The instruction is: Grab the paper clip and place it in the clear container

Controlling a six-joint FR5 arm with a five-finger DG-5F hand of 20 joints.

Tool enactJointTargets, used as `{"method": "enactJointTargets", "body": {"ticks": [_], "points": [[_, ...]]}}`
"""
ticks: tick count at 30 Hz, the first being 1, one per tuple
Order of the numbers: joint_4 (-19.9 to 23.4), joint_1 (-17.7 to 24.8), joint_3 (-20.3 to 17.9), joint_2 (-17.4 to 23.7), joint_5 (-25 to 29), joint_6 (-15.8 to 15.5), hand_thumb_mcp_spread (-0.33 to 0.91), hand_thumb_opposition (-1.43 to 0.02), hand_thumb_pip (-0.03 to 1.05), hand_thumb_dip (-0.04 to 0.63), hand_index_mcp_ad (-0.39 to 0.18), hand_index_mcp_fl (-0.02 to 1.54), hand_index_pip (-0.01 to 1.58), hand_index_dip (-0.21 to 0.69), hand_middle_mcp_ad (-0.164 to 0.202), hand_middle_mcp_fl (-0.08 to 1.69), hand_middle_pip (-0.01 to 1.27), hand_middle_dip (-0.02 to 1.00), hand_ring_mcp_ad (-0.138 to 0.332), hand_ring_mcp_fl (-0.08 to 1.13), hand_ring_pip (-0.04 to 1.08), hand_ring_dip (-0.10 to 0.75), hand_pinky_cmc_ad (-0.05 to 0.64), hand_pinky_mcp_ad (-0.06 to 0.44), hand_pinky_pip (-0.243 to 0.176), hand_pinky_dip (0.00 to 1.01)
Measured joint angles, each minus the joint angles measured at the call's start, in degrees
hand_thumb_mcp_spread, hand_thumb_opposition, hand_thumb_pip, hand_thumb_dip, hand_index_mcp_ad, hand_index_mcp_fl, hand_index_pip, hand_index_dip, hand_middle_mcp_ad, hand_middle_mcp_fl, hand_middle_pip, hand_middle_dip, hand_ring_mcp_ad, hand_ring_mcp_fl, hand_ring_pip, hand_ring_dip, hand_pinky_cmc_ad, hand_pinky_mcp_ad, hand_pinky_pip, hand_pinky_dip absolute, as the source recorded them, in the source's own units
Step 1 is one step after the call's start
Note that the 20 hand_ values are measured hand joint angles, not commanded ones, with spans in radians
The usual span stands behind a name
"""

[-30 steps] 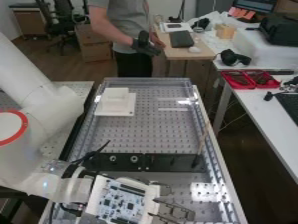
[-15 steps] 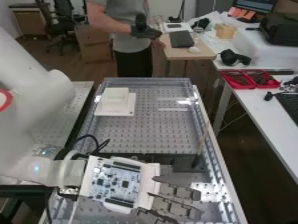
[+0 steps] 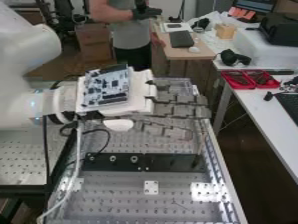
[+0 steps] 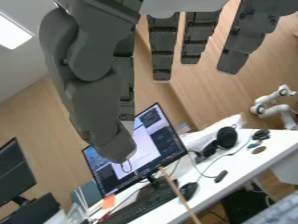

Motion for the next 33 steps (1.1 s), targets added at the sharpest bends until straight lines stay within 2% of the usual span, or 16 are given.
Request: {"method": "enactJointTargets", "body": {"ticks": [10,16,21,27,33], "points": [[0.23,10.03,-2.52,3.74,3.30,-2.75,0.64,-0.94,0.51,0.340,-0.169,0.64,1.32,0.133,0.075,0.20,0.13,0.20,0.099,0.02,0.11,0.126,0.307,0.248,0.017,0.20],[-2.46,16.67,-2.20,4.39,8.04,-5.28,0.65,-0.94,0.51,0.340,-0.168,0.64,1.32,0.133,0.066,0.21,0.13,0.20,0.099,0.02,0.10,0.126,0.311,0.248,0.017,0.20],[-6.41,22.29,-0.81,4.26,14.46,-7.56,0.64,-0.96,0.51,0.340,-0.171,0.64,1.32,0.133,0.068,0.21,0.13,0.20,0.099,0.02,0.10,0.126,0.311,0.250,0.017,0.20],[-11.24,29.40,1.78,2.94,24.81,-10.11,0.63,-0.96,0.51,0.342,-0.171,0.65,1.31,0.133,0.068,0.21,0.13,0.20,0.099,0.03,0.10,0.126,0.311,0.250,0.017,0.20],[-14.92,33.42,4.48,0.37,32.97,-11.90,0.63,-0.96,0.51,0.342,-0.171,0.65,1.32,0.133,0.065,0.21,0.13,0.20,0.101,0.03,0.10,0.126,0.311,0.250,0.021,0.20]]}}
